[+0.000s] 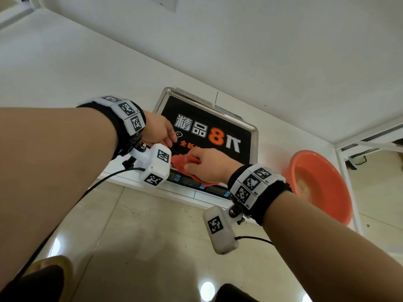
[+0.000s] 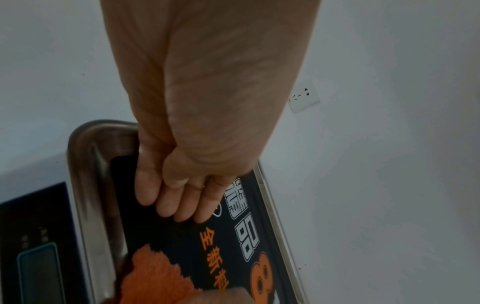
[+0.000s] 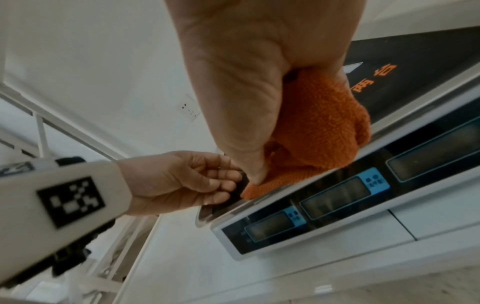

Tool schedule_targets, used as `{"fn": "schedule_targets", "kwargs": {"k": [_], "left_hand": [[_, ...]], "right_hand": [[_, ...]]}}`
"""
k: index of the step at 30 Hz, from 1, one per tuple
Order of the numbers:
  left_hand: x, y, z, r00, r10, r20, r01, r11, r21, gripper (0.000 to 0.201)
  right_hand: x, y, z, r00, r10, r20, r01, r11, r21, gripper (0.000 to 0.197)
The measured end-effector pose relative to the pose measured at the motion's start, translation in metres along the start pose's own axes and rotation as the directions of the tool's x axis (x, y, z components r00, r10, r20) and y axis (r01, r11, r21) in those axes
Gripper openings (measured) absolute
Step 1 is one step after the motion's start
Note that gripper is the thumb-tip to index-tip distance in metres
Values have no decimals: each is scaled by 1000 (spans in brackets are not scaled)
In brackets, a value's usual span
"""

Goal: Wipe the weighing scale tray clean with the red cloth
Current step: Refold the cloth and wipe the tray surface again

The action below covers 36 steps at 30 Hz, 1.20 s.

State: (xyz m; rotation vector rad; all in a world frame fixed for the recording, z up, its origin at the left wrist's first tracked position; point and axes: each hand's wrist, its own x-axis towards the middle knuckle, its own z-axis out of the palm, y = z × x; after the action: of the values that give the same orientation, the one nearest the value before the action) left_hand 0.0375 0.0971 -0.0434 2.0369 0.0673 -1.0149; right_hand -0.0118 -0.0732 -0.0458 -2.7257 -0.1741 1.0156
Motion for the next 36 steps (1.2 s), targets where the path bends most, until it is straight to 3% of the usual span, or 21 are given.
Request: {"fn": "schedule_targets", "kwargs": {"k": [7,12,16,23,30,36], "left_hand": [[1,0,1,1000,12,11,-13,999,43,39],[2,2,2,1000,5,13,-6,997,77,37],[4,3,4,1000,6,11,-7,993,116,37],[6,2,5,1000,3,-1,-3,992,128,29],[7,3,6,1000,11,-2,-10,992,127,33],[6,3,5,1000,0,-10,1,994,110,36]], "right_hand": [[-2,-10,22,991,28,-128,-58,970,-236,47],[1,-13,35,966,-119,-229,25,926,-376,40],[4,-12,37,955,-205,-216,87,885,-457,39],[0,-15,28,958,-242,-153,160,896,-415,39],[10,-7,31,951,-284,-125,220,900,-376,45],[17,3,26,933,-349,-90,300,890,-342,20]]}}
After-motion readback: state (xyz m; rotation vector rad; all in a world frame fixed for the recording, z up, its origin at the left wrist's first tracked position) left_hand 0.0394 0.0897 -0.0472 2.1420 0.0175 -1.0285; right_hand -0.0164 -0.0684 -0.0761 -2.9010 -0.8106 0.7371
